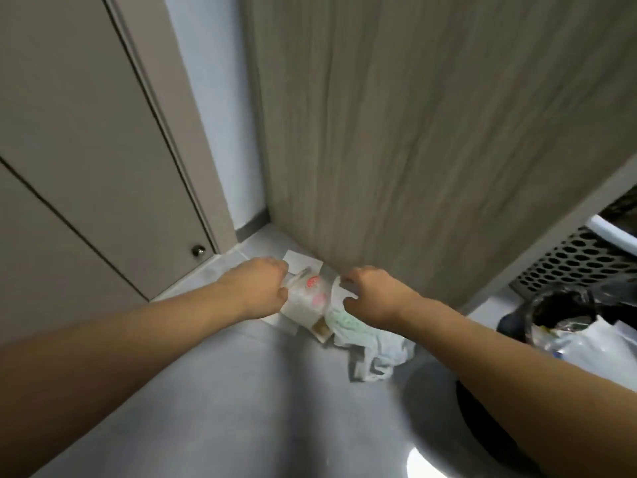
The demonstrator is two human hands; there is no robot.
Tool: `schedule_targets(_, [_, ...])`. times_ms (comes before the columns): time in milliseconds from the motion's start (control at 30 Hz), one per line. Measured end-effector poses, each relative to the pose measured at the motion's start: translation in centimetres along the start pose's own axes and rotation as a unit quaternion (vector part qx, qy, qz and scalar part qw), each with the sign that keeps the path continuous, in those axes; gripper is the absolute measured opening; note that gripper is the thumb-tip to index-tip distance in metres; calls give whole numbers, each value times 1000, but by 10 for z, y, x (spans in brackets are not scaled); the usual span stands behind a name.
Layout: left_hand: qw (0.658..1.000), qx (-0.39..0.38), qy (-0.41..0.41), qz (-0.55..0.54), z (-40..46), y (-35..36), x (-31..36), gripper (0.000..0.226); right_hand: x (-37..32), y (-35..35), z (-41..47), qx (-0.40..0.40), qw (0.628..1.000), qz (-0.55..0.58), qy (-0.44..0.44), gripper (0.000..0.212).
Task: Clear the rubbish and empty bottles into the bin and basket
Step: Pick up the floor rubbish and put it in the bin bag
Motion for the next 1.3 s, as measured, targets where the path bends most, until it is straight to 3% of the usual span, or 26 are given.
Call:
schedule_targets(133, [988,-121,-92,-6,-26,48,-75,40,-32,32,26,-35,999,-7,-6,53])
schedule_targets(267, [969,-169,-169,-64,-37,91,-119,44,-44,53,48,-56,998,-34,-5,51])
schedule_targets(400, [952,-141,-233,-143,-16,115,-127,45,-39,79,69,-66,995,-62,31,47])
schedule_targets(567, [940,-112,-300,-115,3,145,-117,77,-28,123,93,-90,986,-134,51,77])
schedule_targets(733, [949,-74,-293,-92,13,163,-120,60,-11,162,101,-122,963,-232,55,105])
schedule_targets(867, [927,-77,-298,-216,13,172,-137,23,-12,169,108,-105,955,-276,34,97])
schedule_targets(1000, [805,-57,-396,-439,3,173,-158,19,-17,165,110,-114,944,-311,17,78])
schedule_targets(1100, [750,-27,-440,-494,-3,166,-165,20,-24,153,112,-76,950,-301,3,62])
schedule_targets(1200, [741,64,-490,-455,-8,153,-181,16,-29,130,114,-12,969,-246,20,44])
schedule_targets(1300, [759,195,-501,-367,-13,114,-192,8,-34,94,110,57,983,-166,51,28])
Point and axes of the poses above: each hand's wrist, its own z-axis towards the middle knuckle, its own y-axis out of the palm, x = y × z, the point moved 5 cm from there along z, towards the middle knuckle, and after that the axes turned 10 degrees about x, right-handed, at the moved point
